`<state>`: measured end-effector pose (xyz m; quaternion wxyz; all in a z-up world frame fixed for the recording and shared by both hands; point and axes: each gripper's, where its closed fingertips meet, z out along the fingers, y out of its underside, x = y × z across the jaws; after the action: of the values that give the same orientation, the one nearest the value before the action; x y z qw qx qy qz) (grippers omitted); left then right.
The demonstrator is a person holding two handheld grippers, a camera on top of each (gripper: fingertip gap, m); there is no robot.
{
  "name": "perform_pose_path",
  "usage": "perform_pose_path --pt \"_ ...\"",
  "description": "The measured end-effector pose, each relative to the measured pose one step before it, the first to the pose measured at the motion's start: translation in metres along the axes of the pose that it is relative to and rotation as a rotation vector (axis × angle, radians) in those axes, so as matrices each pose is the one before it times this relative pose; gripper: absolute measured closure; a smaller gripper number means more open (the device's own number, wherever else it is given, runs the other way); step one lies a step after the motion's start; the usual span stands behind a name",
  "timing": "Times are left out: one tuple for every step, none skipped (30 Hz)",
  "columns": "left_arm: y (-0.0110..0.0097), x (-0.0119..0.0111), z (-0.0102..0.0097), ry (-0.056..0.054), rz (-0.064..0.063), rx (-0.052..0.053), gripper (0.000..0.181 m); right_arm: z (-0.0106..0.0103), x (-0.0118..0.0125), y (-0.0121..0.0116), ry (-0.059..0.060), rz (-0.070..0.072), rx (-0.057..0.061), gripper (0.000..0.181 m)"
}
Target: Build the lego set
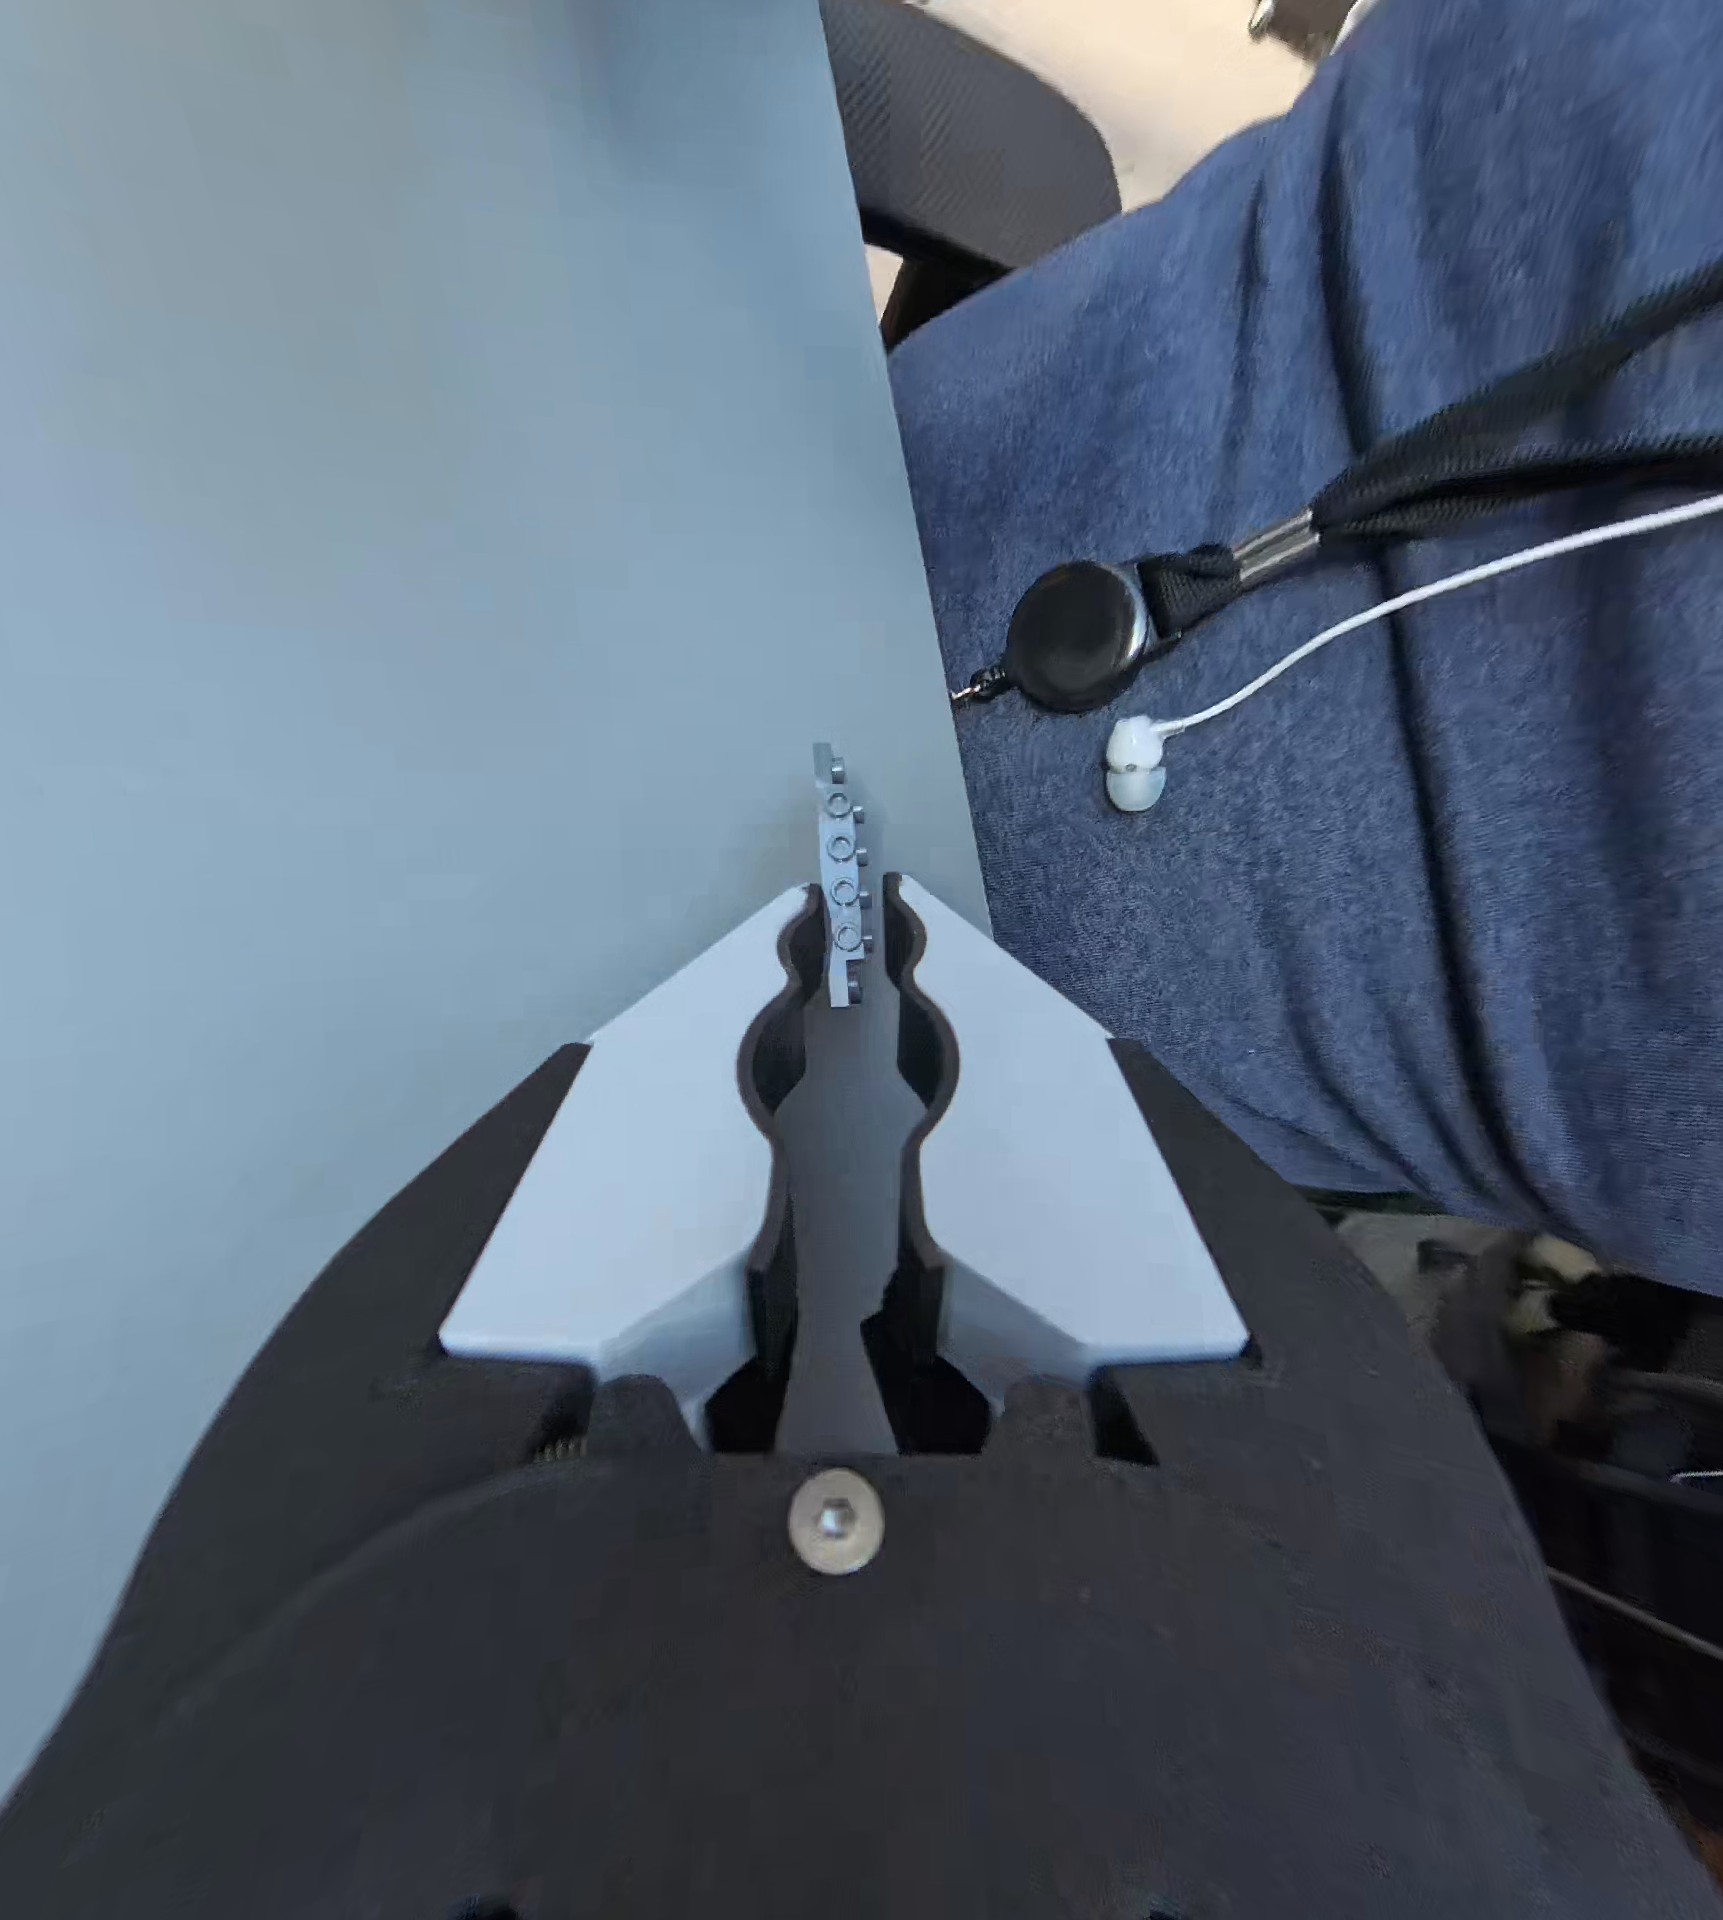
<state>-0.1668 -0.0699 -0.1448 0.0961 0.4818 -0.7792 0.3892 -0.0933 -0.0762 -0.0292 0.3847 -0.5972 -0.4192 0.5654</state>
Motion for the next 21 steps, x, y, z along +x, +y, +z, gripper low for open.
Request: perform_pose_path --pt "-0.00225 -0.00391 -0.00324 0.0125 -0.0207 0.0082 0.157 0.00111 0.00099 0.00356 0.0004 0.0054 -0.0092 0.129" --pt "0.00069 -0.00467 -0.00236 -0.0105 -0.0002 -0.0097 0.154 0.00081 0.0012 0.0033 0.0019 0.0053 -0.0056 0.129" --pt "0.00336 -0.00494 -0.00136 -0.0196 0.0056 -0.0273 0.149 0.00048 0.00117 0.0034 0.0019 0.006 -0.0063 0.129" --pt "0.00347 -0.00535 -0.00128 -0.031 0.0147 -0.0273 0.149 0.00028 0.00129 0.00312 0.003 0.0049 -0.0062 0.129" --pt "-0.0004 -0.00552 -0.0023 -0.0437 0.0264 -0.0009 0.15 0.00017 0.0013 0.00284 0.0047 0.0023 -0.0061 0.129" --pt "-0.00267 -0.00887 -0.00364 -0.0773 0.0331 0.0153 0.146 0.00007 0.00055 0.00215 0.0022 0.0011 -0.0042 0.129" --pt "-0.0034 -0.00673 -0.00431 -0.0743 0.0374 0.0218 0.147 0.00016 0.00007 0.00155 0.0015 0.0 -0.0024 0.129" --pt "-0.00348 -0.00192 -0.00363 -0.0536 0.0352 0.0224 0.149 0.00019 -0.00046 0.00104 0.0002 -0.0018 -0.0012 0.129" --pt "-0.00282 0.00377 -0.00218 -0.024 0.0358 0.017 0.15 0.00008 -0.00114 0.00086 -0.0025 -0.003 -0.001 0.129" --pt "-0.00083 0.00662 -0.00089 -0.0075 0.0348 0.0028 0.151 0.00007 -0.0007 0.00094 -0.0008 -0.0021 -0.0025 0.129" --pt "0.00117 0.00634 0.00028 -0.0093 0.035 -0.0112 0.151 0.00006 -0.0003 0.00119 0.0008 -0.0013 -0.0043 0.129" --pt "0.00281 0.00743 0.00156 -0.0023 0.0317 -0.022 0.15 -0.00005 0.00026 0.00097 0.0031 -0.0014 -0.0041 0.129" --pt "0.00275 0.00563 0.00279 -0.0137 0.0278 -0.0311 0.15 0.00004 0.00016 0.00057 0.0024 0.0002 -0.0014 0.129" --pt "0.00085 0.00507 0.00375 -0.0232 0.0388 -0.0225 0.15 0.00008 -0.00035 0.00032 -0.0007 0.0012 0.0005 0.129" --pt "-0.00025 0.00528 0.00414 -0.0271 0.0519 -0.0138 0.153 0.00034 -0.00092 0.00024 -0.0018 -0.0001 0.0015 0.129" --pt "-0.0006 0.00292 0.00416 -0.0388 0.056 -0.0094 0.157 0.00053 -0.00091 0.00056 0.0 -0.0008 -0.0002 0.129" --pt "0.0003 0.00064 0.00412 -0.0437 0.0514 -0.0118 0.16 0.00062 -0.00072 0.00078 0.0019 -0.0012 -0.0017 0.129" --pt "0.00079 -0.00131 0.00364 -0.0413 0.0381 -0.0156 0.162 0.00088 -0.00056 0.00102 0.0023 -0.0004 -0.0026 0.129" --pt "-0.00111 -0.00195 0.00262 -0.0292 0.0188 -0.0031 0.165 0.00092 -0.00076 0.00119 0.0009 0.0015 -0.0036 0.129" --pt "-0.00225 -0.00056 0.00155 -0.006 0.0027 0.0074 0.168 0.00097 -0.00039 0.00108 0.003 0.0025 -0.0041 0.129" --pt "-0.00032 -0.00049 0.00112 0.0049 -0.0077 -0.0017 0.171 0.00113 -0.00036 0.00118 0.0052 0.0011 -0.0056 0.129"
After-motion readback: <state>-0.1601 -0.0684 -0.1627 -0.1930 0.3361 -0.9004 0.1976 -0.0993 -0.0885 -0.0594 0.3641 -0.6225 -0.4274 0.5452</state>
